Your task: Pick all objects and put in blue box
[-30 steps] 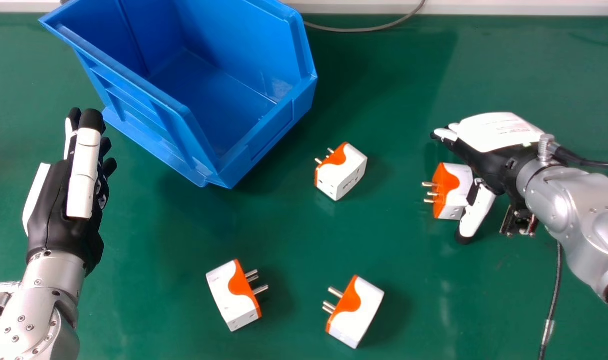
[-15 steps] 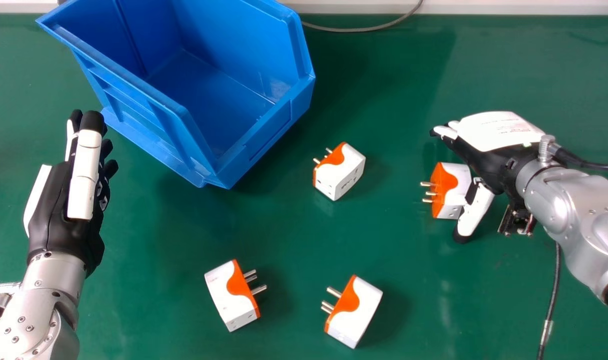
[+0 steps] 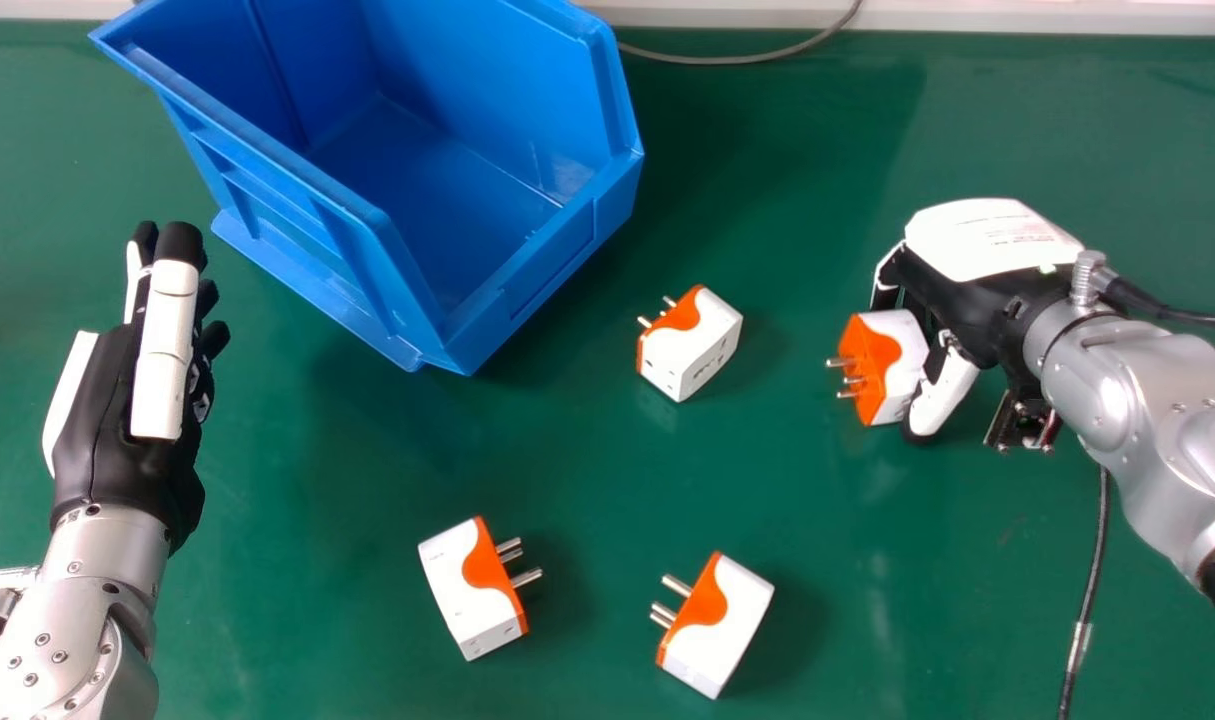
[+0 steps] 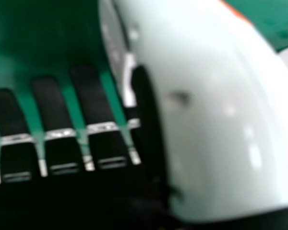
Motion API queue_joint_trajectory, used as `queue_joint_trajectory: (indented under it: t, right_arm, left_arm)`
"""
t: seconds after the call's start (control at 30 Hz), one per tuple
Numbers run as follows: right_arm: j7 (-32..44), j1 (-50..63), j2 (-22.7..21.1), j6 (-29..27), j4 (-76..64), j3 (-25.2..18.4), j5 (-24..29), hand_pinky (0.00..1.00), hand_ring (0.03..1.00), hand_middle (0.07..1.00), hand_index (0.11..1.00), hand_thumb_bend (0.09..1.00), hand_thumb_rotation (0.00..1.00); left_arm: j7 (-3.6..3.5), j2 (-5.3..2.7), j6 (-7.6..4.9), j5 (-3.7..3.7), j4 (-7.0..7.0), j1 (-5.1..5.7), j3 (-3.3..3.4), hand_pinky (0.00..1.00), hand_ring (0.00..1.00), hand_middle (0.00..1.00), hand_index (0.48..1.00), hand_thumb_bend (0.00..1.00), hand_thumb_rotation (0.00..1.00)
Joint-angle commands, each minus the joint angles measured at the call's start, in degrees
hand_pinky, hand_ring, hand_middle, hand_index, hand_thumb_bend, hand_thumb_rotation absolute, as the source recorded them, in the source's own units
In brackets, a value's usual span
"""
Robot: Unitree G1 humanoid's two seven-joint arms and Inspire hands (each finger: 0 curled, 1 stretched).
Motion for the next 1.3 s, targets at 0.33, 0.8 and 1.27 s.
queue_joint_trajectory:
  t: [0.33, 0.8, 1.27]
  right_arm:
    - [0.93, -1.11, -1.4, -1.26, 0.04, 0.44, -0.19, 0.41, 0.455, 0.499, 0.458, 0.503, 0.0]
    - [1.74, -0.63, -1.91, -0.73, -2.99, -1.39, 1.6, 0.41, 0.465, 0.485, 0.466, 0.504, 0.0]
    - [-1.94, 7.9, 1.92, 14.46, -29.4, -9.93, 1.01, 0.36, 0.432, 0.491, 0.521, 0.499, 0.0]
  left_arm:
    - [-0.03, 0.39, -1.23, 0.11, -0.38, -0.33, -0.01, 0.99, 1.0, 1.0, 1.0, 0.77, 0.97]
    - [-0.13, 0.47, -1.33, 0.36, -0.6, -0.15, -0.23, 0.99, 1.0, 1.0, 1.0, 0.77, 0.97]
    - [-0.75, 0.65, -1.16, -0.29, -0.29, -0.32, 0.23, 0.99, 1.0, 1.0, 1.0, 0.77, 0.97]
